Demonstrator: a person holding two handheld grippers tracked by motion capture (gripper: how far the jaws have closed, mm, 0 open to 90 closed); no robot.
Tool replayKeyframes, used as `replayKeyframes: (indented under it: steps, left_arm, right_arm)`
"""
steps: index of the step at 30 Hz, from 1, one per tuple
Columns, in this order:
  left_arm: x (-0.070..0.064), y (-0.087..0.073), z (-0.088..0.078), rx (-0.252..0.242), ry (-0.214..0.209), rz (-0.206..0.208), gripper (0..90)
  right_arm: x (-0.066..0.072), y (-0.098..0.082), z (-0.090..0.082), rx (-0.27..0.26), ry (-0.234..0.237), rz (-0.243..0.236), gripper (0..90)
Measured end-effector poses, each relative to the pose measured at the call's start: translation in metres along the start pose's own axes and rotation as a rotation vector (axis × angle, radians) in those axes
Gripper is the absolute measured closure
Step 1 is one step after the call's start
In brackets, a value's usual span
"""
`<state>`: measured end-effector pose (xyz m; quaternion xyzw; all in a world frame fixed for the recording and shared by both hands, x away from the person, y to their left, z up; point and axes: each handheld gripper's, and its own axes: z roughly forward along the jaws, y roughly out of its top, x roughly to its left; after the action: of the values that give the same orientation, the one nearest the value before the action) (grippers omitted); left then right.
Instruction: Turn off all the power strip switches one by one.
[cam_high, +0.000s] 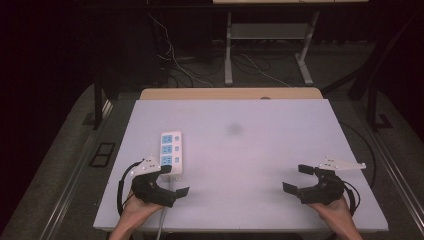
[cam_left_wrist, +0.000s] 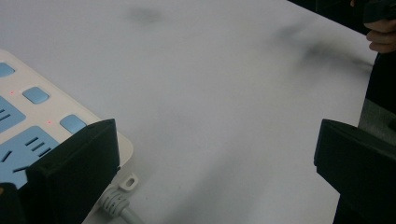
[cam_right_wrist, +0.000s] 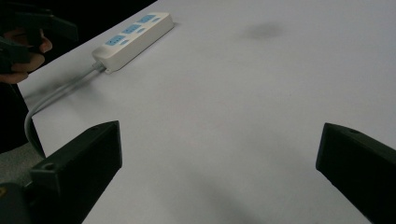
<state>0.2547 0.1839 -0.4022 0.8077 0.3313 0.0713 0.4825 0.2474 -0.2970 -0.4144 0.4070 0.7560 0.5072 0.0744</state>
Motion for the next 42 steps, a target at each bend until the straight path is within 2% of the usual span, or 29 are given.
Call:
replayKeyframes:
  steps: [4,15,26,30,37,42]
  left_arm:
    - [0.002,0.003,-0.004,0.024,0.008,0.008,0.0]
    - [0.013,0.012,-0.014,0.053,0.034,0.001,0.0]
    - [0.025,0.023,-0.017,0.079,0.040,-0.002,0.0]
    - [0.027,0.028,-0.018,0.083,0.030,-0.007,0.0]
    - [0.030,0.039,-0.015,0.121,0.024,0.016,0.0]
    - [0.036,0.042,-0.012,0.143,0.030,0.007,0.0]
  right_arm:
    - [0.000,0.000,0.000,0.003,0.000,-0.001,0.0]
    - [0.001,0.000,0.002,0.018,0.002,-0.008,0.0]
    - [0.001,-0.001,0.002,0.019,-0.001,-0.010,0.0]
    - [0.001,-0.001,0.002,0.014,-0.006,-0.010,0.0]
    - [0.002,0.000,0.002,0.019,-0.005,-0.013,0.0]
    - [0.003,0.000,0.002,0.022,-0.006,-0.018,0.0]
